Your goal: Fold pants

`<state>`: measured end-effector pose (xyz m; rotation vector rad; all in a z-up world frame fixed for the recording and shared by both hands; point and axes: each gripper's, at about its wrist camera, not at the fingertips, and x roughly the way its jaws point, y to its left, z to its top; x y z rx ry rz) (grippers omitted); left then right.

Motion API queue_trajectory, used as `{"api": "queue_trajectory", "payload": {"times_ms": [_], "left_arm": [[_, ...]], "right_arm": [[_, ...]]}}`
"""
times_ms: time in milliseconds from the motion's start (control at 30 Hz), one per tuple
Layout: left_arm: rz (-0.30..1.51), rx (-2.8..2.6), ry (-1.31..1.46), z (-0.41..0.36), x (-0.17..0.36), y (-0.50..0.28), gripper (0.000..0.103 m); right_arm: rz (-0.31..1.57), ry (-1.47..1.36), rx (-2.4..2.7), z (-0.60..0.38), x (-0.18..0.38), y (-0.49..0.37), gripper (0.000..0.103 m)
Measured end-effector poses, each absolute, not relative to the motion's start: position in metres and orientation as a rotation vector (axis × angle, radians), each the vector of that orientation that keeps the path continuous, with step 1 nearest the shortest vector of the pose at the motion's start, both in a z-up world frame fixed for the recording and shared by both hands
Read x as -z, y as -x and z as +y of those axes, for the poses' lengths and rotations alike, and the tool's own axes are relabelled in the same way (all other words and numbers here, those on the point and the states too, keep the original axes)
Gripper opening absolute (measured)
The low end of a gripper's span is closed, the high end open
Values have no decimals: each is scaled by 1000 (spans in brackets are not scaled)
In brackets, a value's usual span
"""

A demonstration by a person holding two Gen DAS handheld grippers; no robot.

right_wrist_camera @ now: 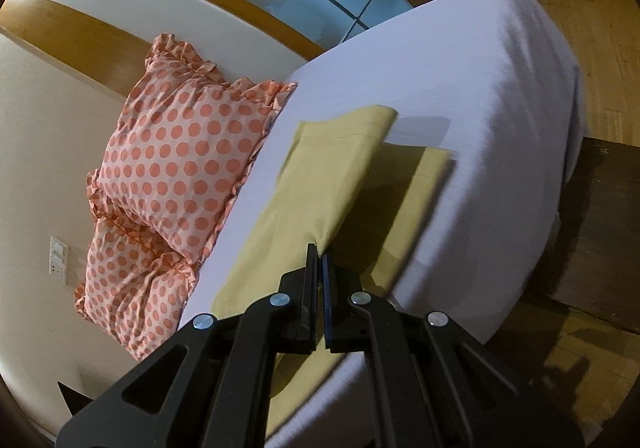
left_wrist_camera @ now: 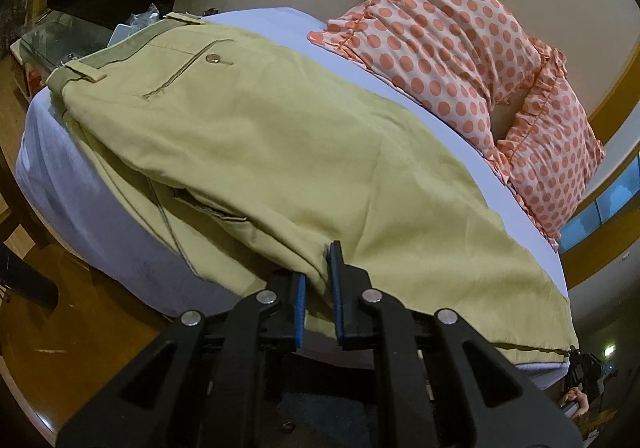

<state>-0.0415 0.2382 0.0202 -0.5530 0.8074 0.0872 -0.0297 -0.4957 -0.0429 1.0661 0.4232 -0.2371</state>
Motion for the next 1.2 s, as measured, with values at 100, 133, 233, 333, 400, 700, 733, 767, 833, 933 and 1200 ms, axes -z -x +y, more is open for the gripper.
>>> {"api": "queue_trajectory", "payload": {"times_ms": [100,133,233,333,400,700,733,767,833,933,1200], "left_arm": [[806,-80,526,237,-20,45,11],[804,-78,519,237,-20,46,11],[799,-65,503,238,-19,51,15],[779,-42,478,235,-21,60,25],[751,-26,459,232,-24,69,41],[706,-44,498,242,-21,93,51],[695,-52,514,245,-20,95,52],[681,-60,530,249,-20,97,54],[657,-78,553,254,-21,100,56],[632,-102,576,260,-22,100,59],[610,-134,609,269,-19,103,63]], "right_arm": [[457,-987,270,-490,38,35,2],[466,-966,279,-488,37,37,2],[459,-921,301,-488,31,45,14],[376,-875,417,-497,20,56,60],[324,-818,488,-506,15,59,59],[396,-728,488,-517,35,29,55],[396,-728,467,-513,36,29,52],[391,-728,438,-508,37,31,40],[408,-756,334,-499,43,30,20],[413,-731,295,-490,47,24,4],[285,-584,-31,-404,-33,-11,4]]}}
